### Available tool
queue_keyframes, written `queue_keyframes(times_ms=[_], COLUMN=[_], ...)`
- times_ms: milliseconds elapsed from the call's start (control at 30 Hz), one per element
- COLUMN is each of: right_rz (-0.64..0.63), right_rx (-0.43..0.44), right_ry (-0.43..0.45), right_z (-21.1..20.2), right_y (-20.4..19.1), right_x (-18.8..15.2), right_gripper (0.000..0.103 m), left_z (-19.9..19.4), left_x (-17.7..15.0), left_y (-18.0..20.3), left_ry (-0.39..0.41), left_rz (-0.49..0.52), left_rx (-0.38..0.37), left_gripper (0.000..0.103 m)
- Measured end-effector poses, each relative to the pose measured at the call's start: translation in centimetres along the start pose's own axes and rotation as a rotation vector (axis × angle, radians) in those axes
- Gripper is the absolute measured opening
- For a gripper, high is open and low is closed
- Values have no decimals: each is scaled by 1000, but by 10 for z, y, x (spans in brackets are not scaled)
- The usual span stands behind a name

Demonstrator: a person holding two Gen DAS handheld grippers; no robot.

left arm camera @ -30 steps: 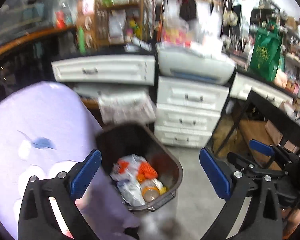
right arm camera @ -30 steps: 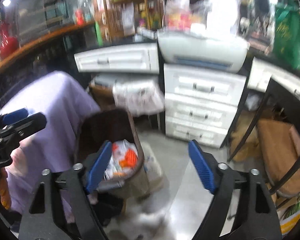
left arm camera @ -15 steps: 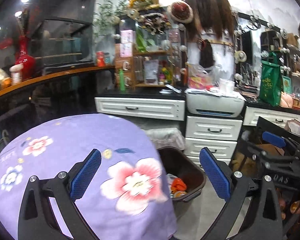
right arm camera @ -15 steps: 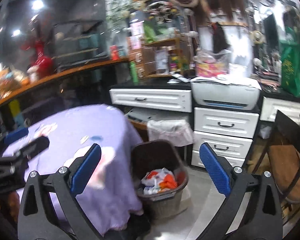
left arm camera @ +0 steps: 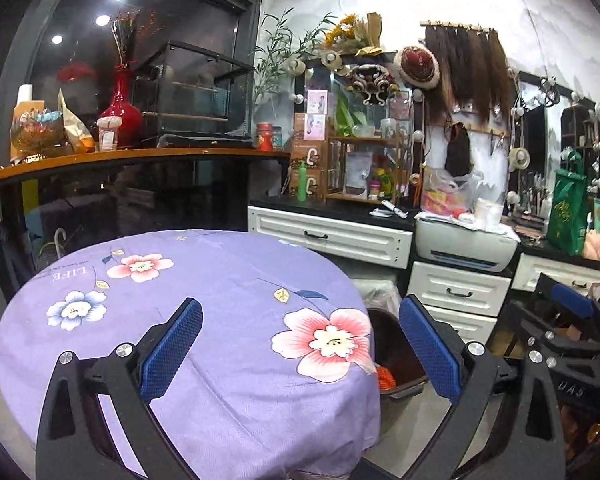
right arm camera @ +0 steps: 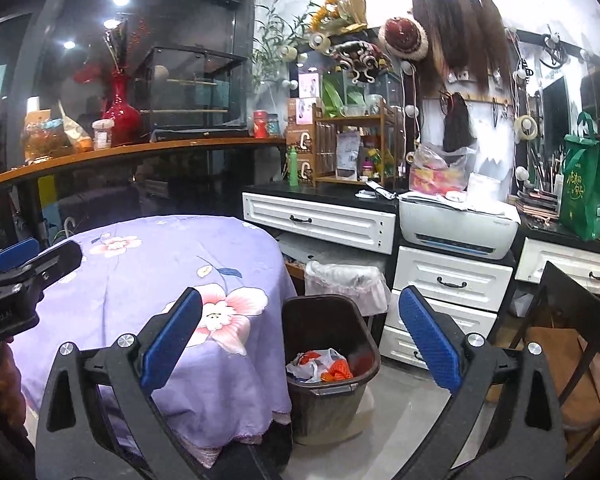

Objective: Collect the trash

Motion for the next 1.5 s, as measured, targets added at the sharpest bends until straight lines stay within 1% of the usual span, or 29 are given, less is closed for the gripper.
queue_keyframes(times_ms=[233, 1133, 1500], right_rz=[5, 4, 5], right_rx=[1, 18, 21], right_ry=[18, 11, 10], right_z=[-10, -8, -4], right_y=[-5, -11, -12], right_x=[-1, -1, -2], right_gripper=[97, 97, 97], left_z=[-5, -2, -3], left_x=[-4, -4, -4], left_y=[-1, -5, -6], left_ry=[0, -4, -5], left_rz=[1, 19, 22], left_rx=[-3, 7, 22], left_gripper=[97, 98, 98])
Point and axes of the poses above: each gripper's, at about its wrist camera, not at the fingertips, and z roughly the way its jaws point, y to its right, x to its top, the point moved 3 cm from there along z, roughly the way its jaws point, and after that the axes turned 15 degrees about -z, right-handed, at the moved point
